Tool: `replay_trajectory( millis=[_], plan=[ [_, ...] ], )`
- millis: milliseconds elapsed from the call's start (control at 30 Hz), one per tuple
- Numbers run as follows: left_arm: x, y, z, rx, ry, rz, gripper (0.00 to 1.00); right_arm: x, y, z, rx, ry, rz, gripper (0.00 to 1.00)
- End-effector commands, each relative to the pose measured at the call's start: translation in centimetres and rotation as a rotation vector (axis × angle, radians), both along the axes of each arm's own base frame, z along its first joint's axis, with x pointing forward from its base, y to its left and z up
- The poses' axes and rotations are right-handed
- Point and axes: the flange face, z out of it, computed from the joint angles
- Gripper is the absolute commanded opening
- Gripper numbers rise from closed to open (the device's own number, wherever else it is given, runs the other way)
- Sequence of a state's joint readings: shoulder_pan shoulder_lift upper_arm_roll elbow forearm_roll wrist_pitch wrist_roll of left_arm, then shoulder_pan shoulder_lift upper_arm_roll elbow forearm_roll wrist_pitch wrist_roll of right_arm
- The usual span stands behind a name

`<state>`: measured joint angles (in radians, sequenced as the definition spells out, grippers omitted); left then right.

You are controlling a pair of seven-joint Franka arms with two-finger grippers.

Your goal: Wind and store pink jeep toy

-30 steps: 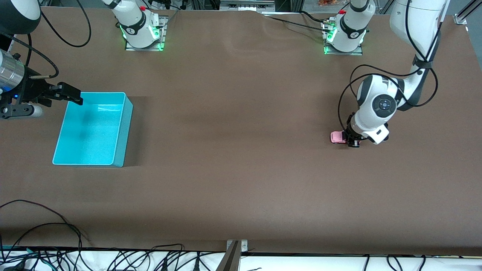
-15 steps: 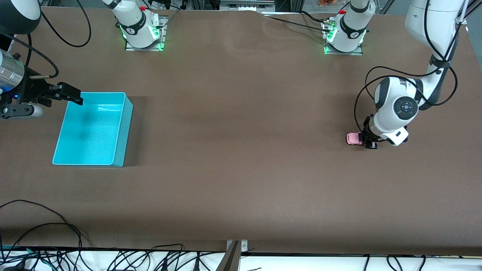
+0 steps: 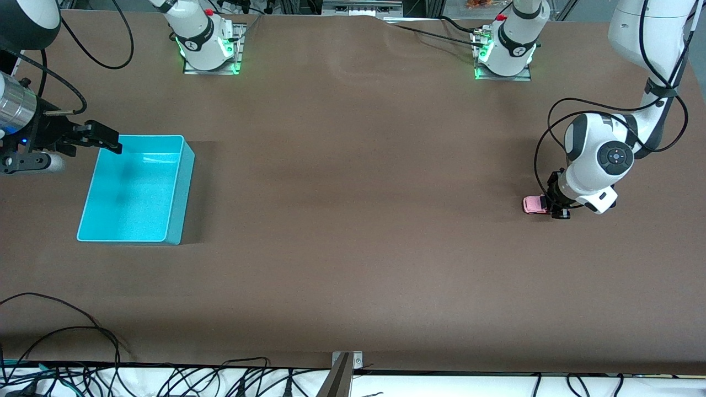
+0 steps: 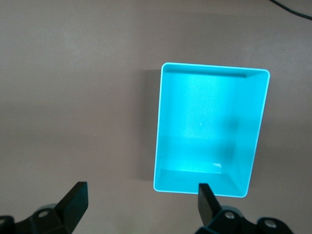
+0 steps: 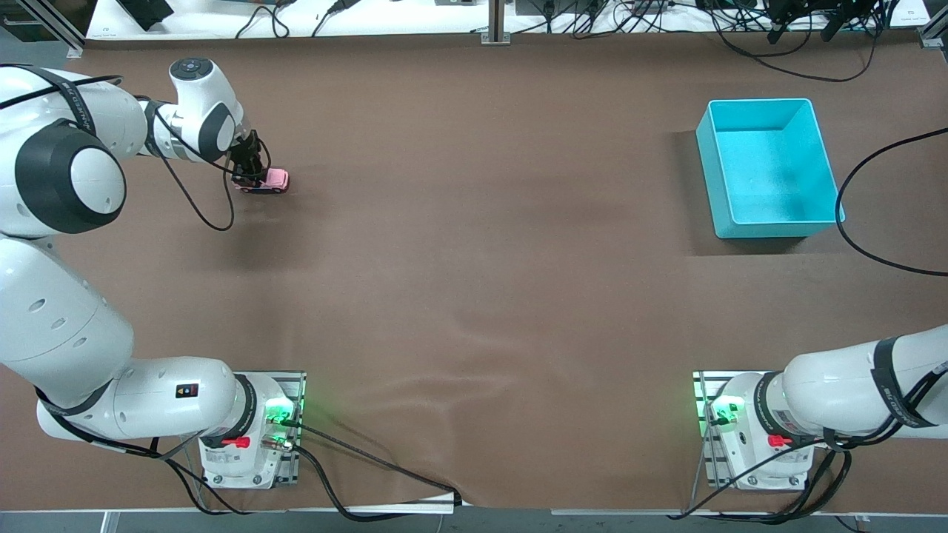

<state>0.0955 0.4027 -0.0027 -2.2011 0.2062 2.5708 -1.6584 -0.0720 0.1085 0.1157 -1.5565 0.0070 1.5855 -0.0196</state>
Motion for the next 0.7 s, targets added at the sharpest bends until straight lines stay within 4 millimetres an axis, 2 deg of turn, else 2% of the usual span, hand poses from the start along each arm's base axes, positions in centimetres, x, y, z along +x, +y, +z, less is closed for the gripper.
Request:
replay_trajectory(
  millis=[0, 200, 267, 667],
  plan=[
    [1.6, 0.9, -2.5, 0.014, -0.022, -0.016, 1.0, -0.1, 0.2, 0.7, 0.017, -0.005, 0.008, 1.0],
    [3.3, 0.7, 1.2, 0.037, -0.005, -0.014, 1.0, -0.1, 0.3, 0.7, 0.017, -0.005, 0.009, 1.0],
    [3.7, 0.6, 3.3, 0.048, 0.013, -0.019, 1.0, 0.0, 0.2, 0.7, 0.017, -0.007, 0.007, 1.0],
    [2.9, 0.4, 12.3, 0.072, 0.109, -0.174, 1.0, 0.0, 0.2, 0.7, 0.017, -0.008, 0.007, 1.0]
  ],
)
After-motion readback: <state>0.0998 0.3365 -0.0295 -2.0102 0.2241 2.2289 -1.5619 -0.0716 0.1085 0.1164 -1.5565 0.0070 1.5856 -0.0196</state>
